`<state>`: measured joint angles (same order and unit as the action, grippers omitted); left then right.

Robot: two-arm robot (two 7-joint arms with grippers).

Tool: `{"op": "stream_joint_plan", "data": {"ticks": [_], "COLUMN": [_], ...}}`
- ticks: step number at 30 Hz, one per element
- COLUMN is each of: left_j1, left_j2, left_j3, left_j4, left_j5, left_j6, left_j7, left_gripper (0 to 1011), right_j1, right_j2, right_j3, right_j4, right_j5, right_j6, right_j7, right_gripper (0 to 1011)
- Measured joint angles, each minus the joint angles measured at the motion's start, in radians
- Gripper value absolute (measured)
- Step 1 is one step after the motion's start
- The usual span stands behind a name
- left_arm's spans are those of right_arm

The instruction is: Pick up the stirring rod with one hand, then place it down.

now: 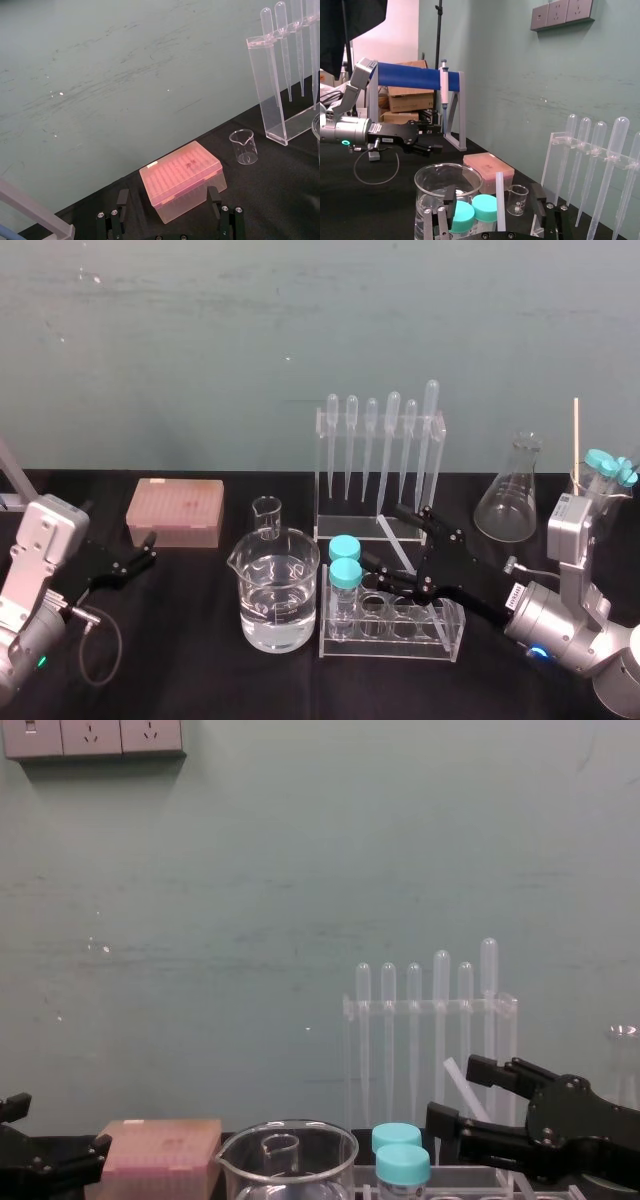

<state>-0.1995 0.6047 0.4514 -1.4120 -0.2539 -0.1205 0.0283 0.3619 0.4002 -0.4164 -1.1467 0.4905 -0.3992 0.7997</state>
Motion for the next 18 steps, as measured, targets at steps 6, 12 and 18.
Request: {"op": "stream_joint_plan", "data": {"ticks": [6, 12, 18], "left_j1": [0.0, 0.0, 0.0], "left_j2": [0.0, 0.0, 0.0], "left_j3": [0.0, 0.0, 0.0], "left_j4": [0.0, 0.0, 0.0], "left_j5": [0.0, 0.0, 0.0], "left_j6": [0.0, 0.0, 0.0], "left_j7": [0.0, 0.0, 0.0], "left_gripper": [1000, 1000, 1000], "right_j1": [0.009, 0.044, 0.029], "right_j2": [-0.003, -0.015, -0.014], "right_j3": [0.005, 0.054, 0.128], "right_j4": [-0.001, -0.025, -0.066], "right_j5": [-0.005, -0.014, -0.015], "right_j6": [-0.023, -0.125, -0.176], "right_j7": [-0.002, -0.037, -0.1], "right_gripper": [1003, 1003, 1003]}}
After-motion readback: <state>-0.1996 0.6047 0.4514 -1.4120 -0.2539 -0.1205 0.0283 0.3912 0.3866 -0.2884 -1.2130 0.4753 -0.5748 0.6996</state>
